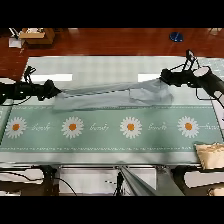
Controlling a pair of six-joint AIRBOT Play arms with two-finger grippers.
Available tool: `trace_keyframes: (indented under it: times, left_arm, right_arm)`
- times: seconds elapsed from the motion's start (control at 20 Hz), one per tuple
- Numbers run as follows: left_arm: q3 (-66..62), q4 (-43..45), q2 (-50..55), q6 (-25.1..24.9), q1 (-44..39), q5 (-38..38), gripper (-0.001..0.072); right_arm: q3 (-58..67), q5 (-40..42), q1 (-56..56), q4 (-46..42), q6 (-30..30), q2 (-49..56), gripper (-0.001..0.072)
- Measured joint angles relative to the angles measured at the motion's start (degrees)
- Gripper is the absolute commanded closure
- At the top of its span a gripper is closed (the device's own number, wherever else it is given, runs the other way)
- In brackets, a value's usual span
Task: Fold the shirts.
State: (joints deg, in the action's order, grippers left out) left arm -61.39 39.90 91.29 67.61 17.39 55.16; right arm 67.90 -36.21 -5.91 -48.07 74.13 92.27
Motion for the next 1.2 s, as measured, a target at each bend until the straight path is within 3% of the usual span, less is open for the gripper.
trace_keyframes:
  times: [0.05,0.1,0.15,0.35,0.45,0.6,0.85,1.2]
  left_arm:
    - [-0.44,-0.02,0.57,-0.81,0.02,-0.28,0.0154]
    - [-0.9,-0.04,0.96,-1.49,0.22,-0.39,0.0082]
    - [-1.55,-0.02,1.25,-2.08,0.59,-0.22,0.0082]
    - [-5.95,2.19,1.51,-3.3,4.28,3.85,0.0091]
    - [-7.89,3.21,1.51,-3.61,6.49,8.02,0.0093]
    - [-9.2,4.17,1.46,-3.74,8.46,13.4,0.0104]
    - [-9.9,4.66,1.46,-3.8,7.82,17.42,0.0104]
    - [-10.01,4.66,1.46,-3.78,3.63,18.73,0.0104]
  right_arm:
    - [0.04,-0.09,0.0,-0.17,-0.02,0.37,0.0629]
    - [0.04,-0.33,-0.02,-0.68,-0.02,0.55,0.0441]
    - [0.09,-0.31,-0.22,-1.09,-0.07,0.55,0.0282]
    - [0.09,-1.99,-3.37,-6.27,-1.07,-3.26,0.0267]
    - [0.11,-4.22,-6.49,-12.85,0.61,-5.92,0.0177]
    - [0.11,-12.09,-12.61,-18.49,3.45,-6.58,0.0117]
    - [0.11,-24.7,-19.3,-3.87,-2.34,0.46,0.0117]
    - [0.17,-27.04,-13.77,16.2,-8.79,9.79,0.0122]
